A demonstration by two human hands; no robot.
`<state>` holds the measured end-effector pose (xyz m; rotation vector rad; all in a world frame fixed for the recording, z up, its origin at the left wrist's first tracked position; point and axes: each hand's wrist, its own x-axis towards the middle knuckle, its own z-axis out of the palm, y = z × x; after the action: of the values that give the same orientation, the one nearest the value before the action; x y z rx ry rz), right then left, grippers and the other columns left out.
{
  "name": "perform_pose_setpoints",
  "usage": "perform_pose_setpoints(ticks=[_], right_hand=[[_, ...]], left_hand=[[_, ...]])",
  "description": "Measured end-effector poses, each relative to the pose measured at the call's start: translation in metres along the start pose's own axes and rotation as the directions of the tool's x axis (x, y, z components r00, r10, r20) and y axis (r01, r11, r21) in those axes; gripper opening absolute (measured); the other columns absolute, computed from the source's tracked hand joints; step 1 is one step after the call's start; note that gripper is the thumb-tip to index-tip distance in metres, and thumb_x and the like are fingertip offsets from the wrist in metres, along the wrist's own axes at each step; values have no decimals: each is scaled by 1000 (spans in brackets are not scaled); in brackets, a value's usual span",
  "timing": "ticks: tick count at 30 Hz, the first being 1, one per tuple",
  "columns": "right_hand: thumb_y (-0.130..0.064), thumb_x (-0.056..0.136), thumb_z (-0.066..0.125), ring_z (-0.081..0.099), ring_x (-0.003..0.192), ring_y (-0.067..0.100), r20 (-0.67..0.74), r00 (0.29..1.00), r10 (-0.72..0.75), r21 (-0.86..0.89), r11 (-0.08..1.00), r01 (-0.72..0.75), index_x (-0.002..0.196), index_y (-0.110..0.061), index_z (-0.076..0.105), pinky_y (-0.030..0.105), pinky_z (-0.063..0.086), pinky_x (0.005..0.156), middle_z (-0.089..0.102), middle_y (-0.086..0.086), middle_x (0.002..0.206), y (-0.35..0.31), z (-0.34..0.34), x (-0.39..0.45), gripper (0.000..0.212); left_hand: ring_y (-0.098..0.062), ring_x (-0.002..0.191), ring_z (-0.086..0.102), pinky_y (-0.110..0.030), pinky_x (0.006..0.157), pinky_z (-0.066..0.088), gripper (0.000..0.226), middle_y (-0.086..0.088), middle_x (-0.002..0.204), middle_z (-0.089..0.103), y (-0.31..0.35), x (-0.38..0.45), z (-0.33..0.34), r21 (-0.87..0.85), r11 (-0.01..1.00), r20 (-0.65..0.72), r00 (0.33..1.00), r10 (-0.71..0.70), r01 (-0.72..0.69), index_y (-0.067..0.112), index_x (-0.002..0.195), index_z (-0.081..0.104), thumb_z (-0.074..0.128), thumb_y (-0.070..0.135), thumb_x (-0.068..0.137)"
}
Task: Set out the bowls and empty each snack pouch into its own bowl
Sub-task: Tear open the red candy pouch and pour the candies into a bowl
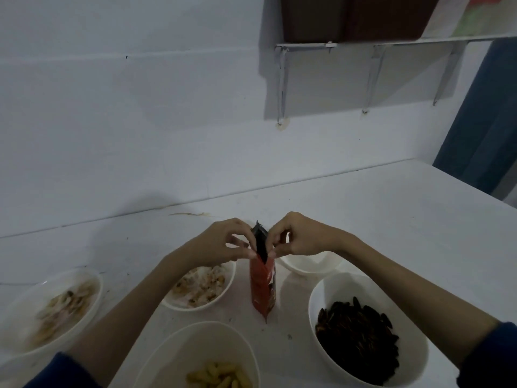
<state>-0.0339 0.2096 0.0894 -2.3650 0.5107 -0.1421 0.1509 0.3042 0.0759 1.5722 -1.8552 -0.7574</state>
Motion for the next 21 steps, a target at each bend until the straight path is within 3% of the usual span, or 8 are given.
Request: perform_pose_setpoints(ticks=[3,5,7,9,12,14,18,21], right_hand=[[-7,79,69,52,64,12,-71,997,22,-10,1000,-23,78,-2,68,6,40,58,66,26,79,8,-4,-2,6],[-5,80,68,54,63,8,-123,992,35,20,999,-32,77,-2,67,5,40,58,67,26,80,12,-9,-6,4],[-7,79,69,57,67,8,-117,993,34,63,998,-27,75,-8,67,5,40,59,68,25,82,11,-9,-9,4],[-14,74,75,61,72,14,-63,998,27,94,995,-21,72,-18,64,7,42,59,69,19,84,5,-3,-11,12],[-29,62,84,60,78,22,-81,996,42,45,998,-39,70,-23,60,25,48,67,65,11,83,3,10,-11,26],[-30,62,83,59,78,25,-194,980,51,12,999,-49,70,-15,59,32,48,71,64,13,82,9,18,-12,29],[-25,68,80,57,74,15,-313,945,98,74,994,-78,65,-25,53,15,44,66,64,5,82,17,20,-17,27],[-22,63,83,53,80,-3,-280,956,84,119,992,-52,86,-27,60,3,40,65,64,-4,95,10,18,-23,32]], left_hand=[[-7,84,65,-19,68,56,14,2,109,58,-5,-5,-5,1,997,-56,995,-77,77,23,71,60,70,17,79],[1,84,66,-25,71,58,12,4,111,60,-9,-10,-7,-31,995,-119,988,-103,100,22,74,59,68,17,81],[9,87,62,-12,69,53,13,2,111,62,-9,-12,1,-29,997,-168,983,-73,69,22,74,58,68,16,81],[3,94,61,-6,69,48,12,-2,108,65,-8,-11,14,-55,998,-161,986,-46,38,17,77,57,68,15,81],[-11,102,62,-16,78,50,15,-2,107,66,-12,-8,26,-199,979,-122,991,-61,35,9,82,51,66,12,83],[-14,97,62,-15,71,50,17,-6,102,65,-14,-10,26,-232,972,-172,981,-85,44,10,77,48,63,9,84],[-15,90,63,-13,67,50,20,-14,99,65,-12,-15,27,-279,959,-255,959,-122,48,11,74,47,64,5,83],[-17,100,64,-20,77,52,18,-2,109,64,-11,-16,26,-401,915,-190,973,-129,43,14,88,52,65,4,81]])
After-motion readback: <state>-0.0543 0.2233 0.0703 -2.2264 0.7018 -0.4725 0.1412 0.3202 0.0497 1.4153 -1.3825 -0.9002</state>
